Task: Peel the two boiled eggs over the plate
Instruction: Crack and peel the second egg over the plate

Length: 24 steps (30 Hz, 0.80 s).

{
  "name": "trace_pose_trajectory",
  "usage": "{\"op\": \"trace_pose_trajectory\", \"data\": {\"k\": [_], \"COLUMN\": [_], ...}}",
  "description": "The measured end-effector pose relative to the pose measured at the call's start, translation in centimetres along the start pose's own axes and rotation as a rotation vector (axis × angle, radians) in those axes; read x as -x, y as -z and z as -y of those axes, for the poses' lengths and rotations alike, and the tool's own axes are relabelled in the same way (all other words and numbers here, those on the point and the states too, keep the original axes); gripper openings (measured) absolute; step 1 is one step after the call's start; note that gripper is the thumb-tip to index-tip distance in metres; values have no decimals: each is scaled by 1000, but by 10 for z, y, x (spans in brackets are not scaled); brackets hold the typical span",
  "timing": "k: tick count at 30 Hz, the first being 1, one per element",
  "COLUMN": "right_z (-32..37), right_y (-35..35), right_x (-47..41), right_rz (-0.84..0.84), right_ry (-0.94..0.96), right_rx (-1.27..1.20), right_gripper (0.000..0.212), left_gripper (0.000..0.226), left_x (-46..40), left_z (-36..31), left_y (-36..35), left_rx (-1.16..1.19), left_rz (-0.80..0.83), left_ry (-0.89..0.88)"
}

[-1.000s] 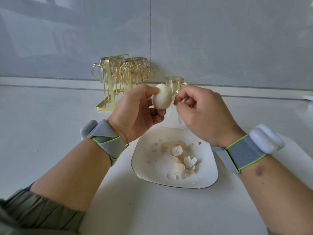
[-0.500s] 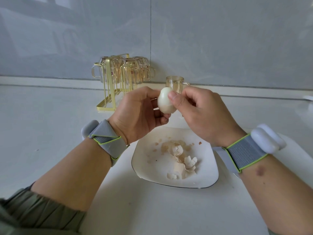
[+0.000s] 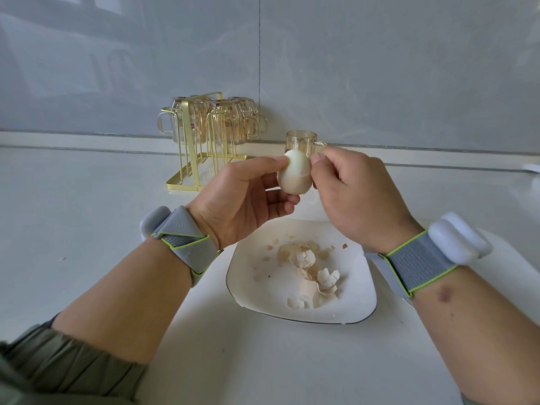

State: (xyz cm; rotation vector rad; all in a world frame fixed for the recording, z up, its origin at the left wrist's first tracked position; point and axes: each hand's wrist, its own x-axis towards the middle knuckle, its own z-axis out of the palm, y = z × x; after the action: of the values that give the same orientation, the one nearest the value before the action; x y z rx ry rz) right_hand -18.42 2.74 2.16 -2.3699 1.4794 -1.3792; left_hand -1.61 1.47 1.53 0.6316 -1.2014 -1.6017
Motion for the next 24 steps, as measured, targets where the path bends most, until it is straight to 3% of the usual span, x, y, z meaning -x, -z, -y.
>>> {"op": "trace_pose_trajectory", "data": {"k": [10,18,24], "right_z": [0,-4,-5], "right_y": [0,-1,1], "right_x": [0,-3,-5], "right_rz": [3,-96,-143], "right_ry": [22,-4,-61], "right_rx": [-24,19,53], "right_gripper": [26,30,32], "left_gripper": [48,40,33], "left_x": [-2,-1,0], "left_z": [4,2,0], "left_y": [-1,-1,0], "left_rx": [-128,-130,-7], "left_rz": [17,-28,9], "left_ry": [-36,-21,19]}}
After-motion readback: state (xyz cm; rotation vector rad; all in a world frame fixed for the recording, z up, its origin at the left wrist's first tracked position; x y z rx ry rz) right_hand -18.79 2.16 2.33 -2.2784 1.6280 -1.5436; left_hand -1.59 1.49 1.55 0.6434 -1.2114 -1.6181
